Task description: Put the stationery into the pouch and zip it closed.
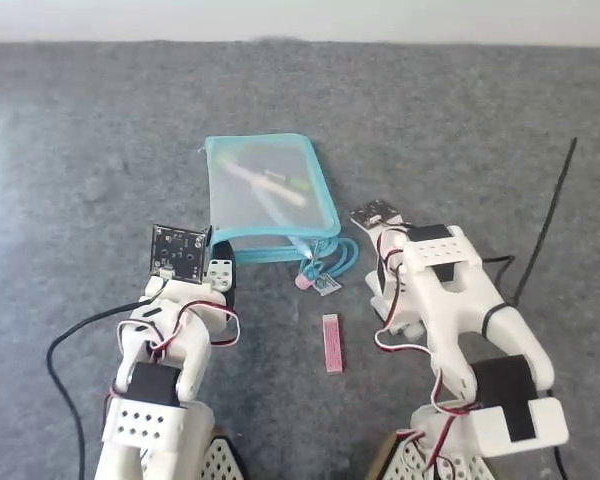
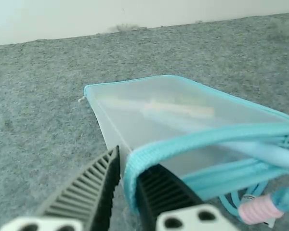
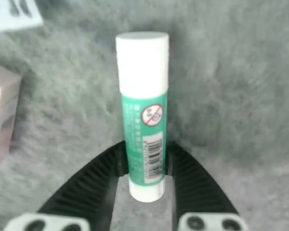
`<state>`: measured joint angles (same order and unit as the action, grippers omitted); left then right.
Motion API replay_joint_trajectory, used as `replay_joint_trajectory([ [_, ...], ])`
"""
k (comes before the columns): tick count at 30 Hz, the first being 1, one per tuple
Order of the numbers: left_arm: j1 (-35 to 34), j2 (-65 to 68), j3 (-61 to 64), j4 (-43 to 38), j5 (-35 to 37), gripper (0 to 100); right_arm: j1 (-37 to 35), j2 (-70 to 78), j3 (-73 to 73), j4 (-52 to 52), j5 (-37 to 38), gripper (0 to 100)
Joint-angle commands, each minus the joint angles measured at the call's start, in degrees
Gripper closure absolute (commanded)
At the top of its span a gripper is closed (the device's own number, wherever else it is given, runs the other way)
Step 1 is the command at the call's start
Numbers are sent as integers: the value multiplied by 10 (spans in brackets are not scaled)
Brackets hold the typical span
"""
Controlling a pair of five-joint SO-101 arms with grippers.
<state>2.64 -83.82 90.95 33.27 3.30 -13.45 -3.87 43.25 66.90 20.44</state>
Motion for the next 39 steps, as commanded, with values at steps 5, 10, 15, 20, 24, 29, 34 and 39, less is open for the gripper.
replay_joint_trajectory([
  [5,4,-9,-9,-13,-5,989,32,-51,-10,28,2,998],
  [10,4,-9,-9,-13,-5,989,30,-119,-83,109,-14,991],
  [15,6,-8,-9,-15,-5,988,-14,-226,-190,256,5,990],
  [20,6,-8,-9,-15,-5,988,-149,-276,-272,362,33,990],
  [24,6,-8,-9,-15,-5,988,-240,-259,-273,360,26,990],
  [29,6,-8,-9,-15,-5,988,-257,-189,-291,357,26,990],
  [34,6,-8,-9,-15,-5,988,-255,-93,-382,358,5,990],
  [39,6,-9,-9,-13,-6,988,-237,7,-456,355,-18,990],
])
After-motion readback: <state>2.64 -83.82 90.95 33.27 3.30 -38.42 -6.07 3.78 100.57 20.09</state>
